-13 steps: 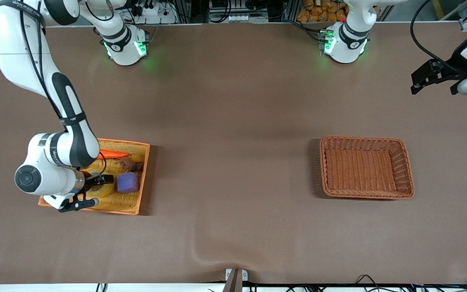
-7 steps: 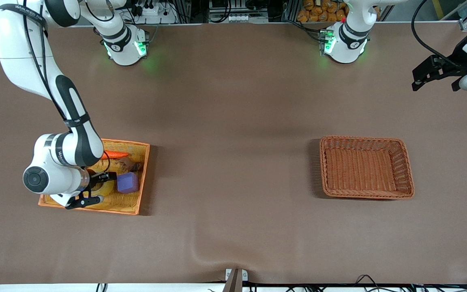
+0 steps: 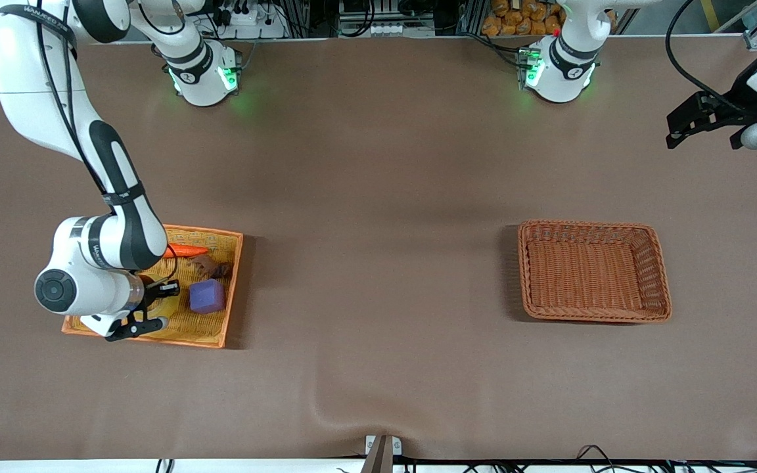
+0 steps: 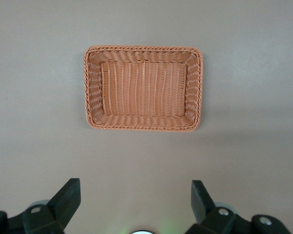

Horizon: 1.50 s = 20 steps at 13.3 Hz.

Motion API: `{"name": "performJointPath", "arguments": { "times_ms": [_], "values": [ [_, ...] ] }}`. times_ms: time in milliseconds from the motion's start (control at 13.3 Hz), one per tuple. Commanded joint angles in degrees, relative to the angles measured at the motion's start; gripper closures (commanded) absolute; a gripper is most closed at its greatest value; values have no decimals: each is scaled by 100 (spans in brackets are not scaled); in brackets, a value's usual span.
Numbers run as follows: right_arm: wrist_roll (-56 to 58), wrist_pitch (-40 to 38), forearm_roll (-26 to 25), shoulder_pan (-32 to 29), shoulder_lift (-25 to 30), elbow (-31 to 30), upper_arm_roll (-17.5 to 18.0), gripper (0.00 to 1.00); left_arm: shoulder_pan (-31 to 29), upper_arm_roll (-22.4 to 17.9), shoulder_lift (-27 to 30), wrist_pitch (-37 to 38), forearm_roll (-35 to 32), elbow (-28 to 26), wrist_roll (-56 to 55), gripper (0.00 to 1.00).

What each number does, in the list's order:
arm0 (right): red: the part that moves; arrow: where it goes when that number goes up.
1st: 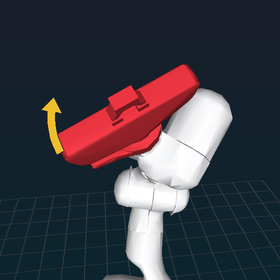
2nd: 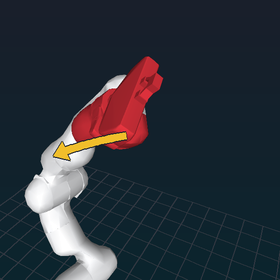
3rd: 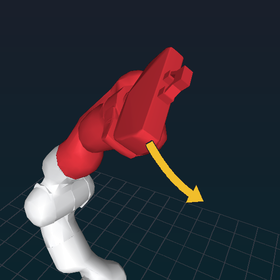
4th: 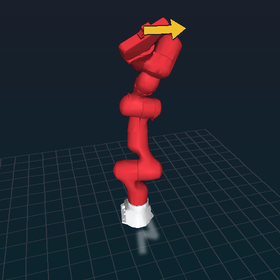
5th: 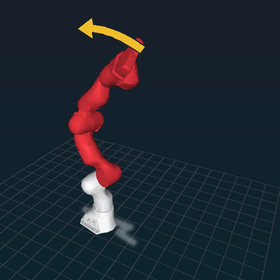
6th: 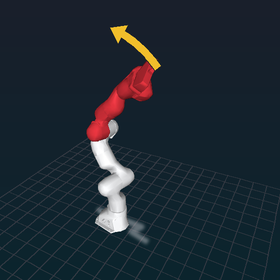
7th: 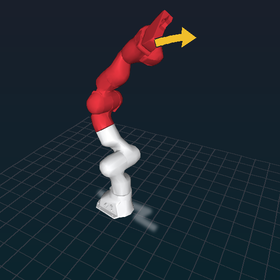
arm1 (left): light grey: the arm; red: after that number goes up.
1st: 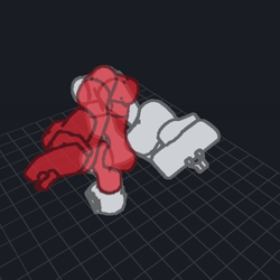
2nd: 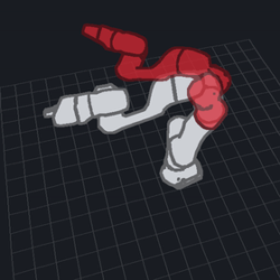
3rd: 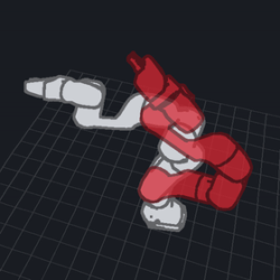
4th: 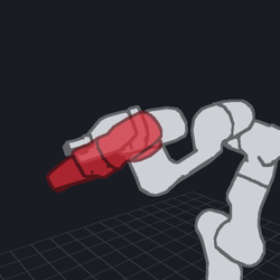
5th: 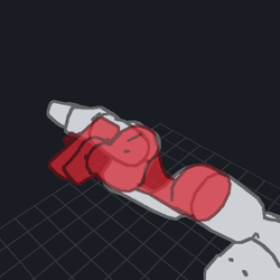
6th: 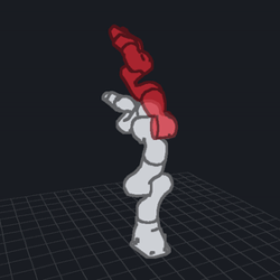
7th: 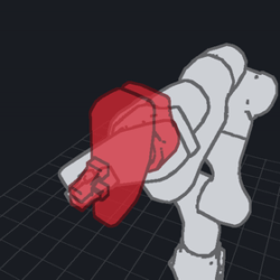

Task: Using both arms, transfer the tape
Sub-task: 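Close the right gripper on the rim of the yellow tape roll, then lift the tape with the right gripper and set it mid-table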

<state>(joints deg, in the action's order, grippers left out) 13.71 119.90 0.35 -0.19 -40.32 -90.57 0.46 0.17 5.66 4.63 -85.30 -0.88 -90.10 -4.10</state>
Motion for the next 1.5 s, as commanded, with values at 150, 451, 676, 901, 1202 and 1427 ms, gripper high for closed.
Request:
{"name": "performJointPath", "arguments": {
  "times_ms": [150, 451, 676, 901, 1202, 1427],
  "values": [
    [98, -711, -8, 36, 507, 127, 16, 100, 10, 5, 64, -13, -44, 18, 85, 0],
    [149, -1739, -8, 186, 675, 794, 33, 100, 1, 5, 38, -22, -52, 27, 93, 0],
    [440, -2120, 0, 194, 929, 1050, 532, 100, 27, 5, 55, -22, -105, 10, 94, 0],
    [650, -2076, 0, 247, 1053, 1050, 1287, 100, 18, 5, 64, 14, -97, 1, 94, 0],
    [853, -1462, 0, 641, 974, 1024, 1826, 100, 18, 5, 47, 22, -97, 1, 85, 0],
    [774, -392, -113, 1650, 808, 989, 1774, 94, 53, 5, 29, 5, -97, 10, 85, 0]
  ]
}}
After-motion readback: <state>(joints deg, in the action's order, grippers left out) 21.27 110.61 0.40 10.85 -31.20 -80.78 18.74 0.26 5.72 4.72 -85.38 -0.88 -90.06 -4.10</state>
